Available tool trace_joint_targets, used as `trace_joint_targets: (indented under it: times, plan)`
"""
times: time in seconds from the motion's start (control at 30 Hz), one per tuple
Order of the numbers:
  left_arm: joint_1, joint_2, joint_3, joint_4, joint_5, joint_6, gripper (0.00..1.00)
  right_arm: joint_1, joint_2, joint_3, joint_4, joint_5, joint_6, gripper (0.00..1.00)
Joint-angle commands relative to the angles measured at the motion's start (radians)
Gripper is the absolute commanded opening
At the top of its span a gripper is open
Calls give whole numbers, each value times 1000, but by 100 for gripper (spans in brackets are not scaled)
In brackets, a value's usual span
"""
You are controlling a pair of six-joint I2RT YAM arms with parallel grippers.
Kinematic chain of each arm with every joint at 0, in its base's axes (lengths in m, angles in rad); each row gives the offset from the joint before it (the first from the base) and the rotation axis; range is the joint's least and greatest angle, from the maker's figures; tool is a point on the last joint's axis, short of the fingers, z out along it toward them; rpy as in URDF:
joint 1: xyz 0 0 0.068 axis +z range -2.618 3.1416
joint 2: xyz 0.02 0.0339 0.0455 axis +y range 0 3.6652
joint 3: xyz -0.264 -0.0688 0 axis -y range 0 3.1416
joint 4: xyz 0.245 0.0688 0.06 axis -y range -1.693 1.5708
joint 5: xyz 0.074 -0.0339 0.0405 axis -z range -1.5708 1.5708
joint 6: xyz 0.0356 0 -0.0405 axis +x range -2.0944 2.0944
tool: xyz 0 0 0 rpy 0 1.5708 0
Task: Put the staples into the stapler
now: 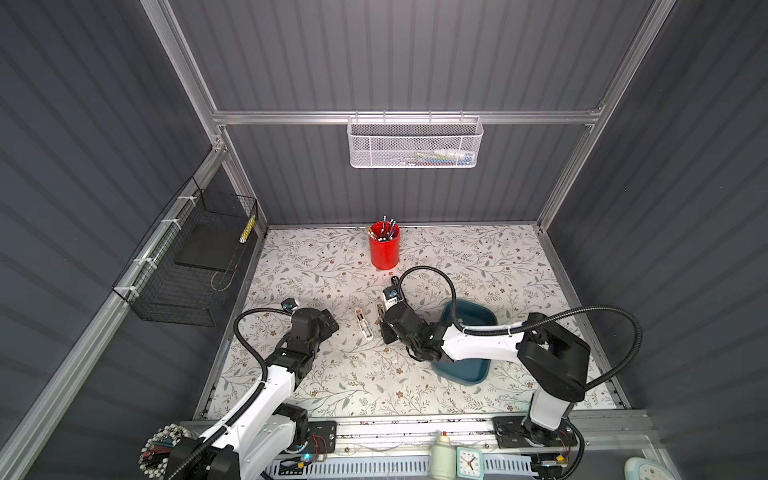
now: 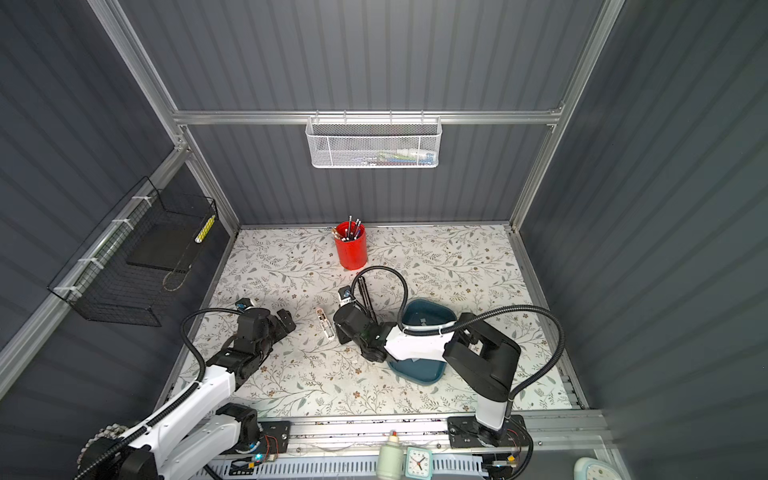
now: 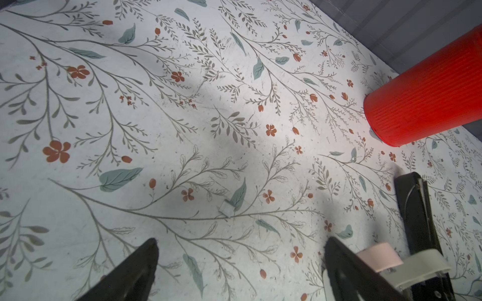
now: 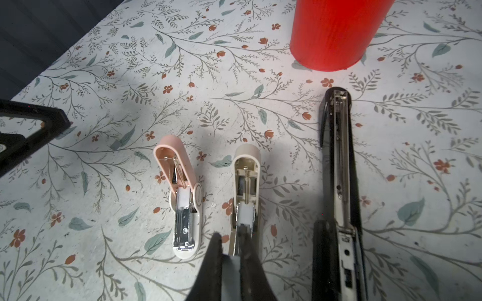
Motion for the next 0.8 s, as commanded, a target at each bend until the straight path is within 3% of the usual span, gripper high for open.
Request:
trace_joint_targets:
  times: [0.0,0.77]
  plan:
    - [2,3,23,8,6,-10,100,6,26,28,27,14,-9,9]
    - [2,17,24,14,4,-8,100,-2,101,38,54,25,-3,9]
